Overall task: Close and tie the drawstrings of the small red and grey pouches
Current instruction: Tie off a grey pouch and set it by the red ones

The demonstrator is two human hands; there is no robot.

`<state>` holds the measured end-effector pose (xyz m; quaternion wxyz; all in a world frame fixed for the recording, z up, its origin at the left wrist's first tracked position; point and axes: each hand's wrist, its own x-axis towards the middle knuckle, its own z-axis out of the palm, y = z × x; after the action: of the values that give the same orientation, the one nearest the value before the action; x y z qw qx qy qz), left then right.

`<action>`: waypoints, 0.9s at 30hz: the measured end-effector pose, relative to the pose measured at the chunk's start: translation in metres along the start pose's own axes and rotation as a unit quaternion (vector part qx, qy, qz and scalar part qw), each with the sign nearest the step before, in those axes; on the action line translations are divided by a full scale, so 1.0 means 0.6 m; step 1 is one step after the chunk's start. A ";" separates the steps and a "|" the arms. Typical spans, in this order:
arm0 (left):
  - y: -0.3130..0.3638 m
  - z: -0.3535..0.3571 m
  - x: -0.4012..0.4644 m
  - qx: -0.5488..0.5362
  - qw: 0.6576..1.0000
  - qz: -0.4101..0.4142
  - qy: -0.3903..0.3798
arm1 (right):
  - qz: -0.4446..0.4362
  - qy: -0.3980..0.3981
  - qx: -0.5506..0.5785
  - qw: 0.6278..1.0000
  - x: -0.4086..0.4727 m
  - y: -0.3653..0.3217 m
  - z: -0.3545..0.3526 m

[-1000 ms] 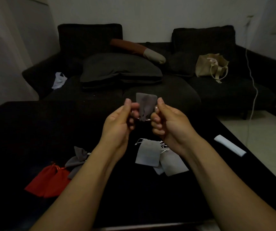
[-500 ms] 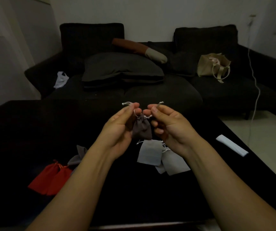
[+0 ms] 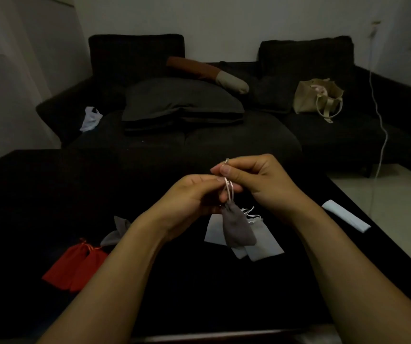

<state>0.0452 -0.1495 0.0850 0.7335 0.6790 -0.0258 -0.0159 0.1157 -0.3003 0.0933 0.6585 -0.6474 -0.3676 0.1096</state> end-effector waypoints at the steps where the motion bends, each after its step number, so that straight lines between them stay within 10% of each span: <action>1: 0.001 0.000 0.000 -0.011 1.000 -0.009 -0.005 | 0.001 0.006 -0.008 1.000 0.000 0.000 -0.002; 10: -0.030 0.000 0.008 0.195 0.981 -0.001 0.018 | 0.121 0.012 -0.096 0.988 0.003 0.001 -0.009; 27: -0.029 -0.016 0.013 -0.081 0.987 -0.041 0.135 | 0.165 0.077 0.066 0.981 -0.007 0.000 0.011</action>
<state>0.0540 -0.1416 0.0670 0.7818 0.6135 0.1026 0.0441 0.1084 -0.2979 0.0909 0.6991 -0.6607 -0.1961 0.1902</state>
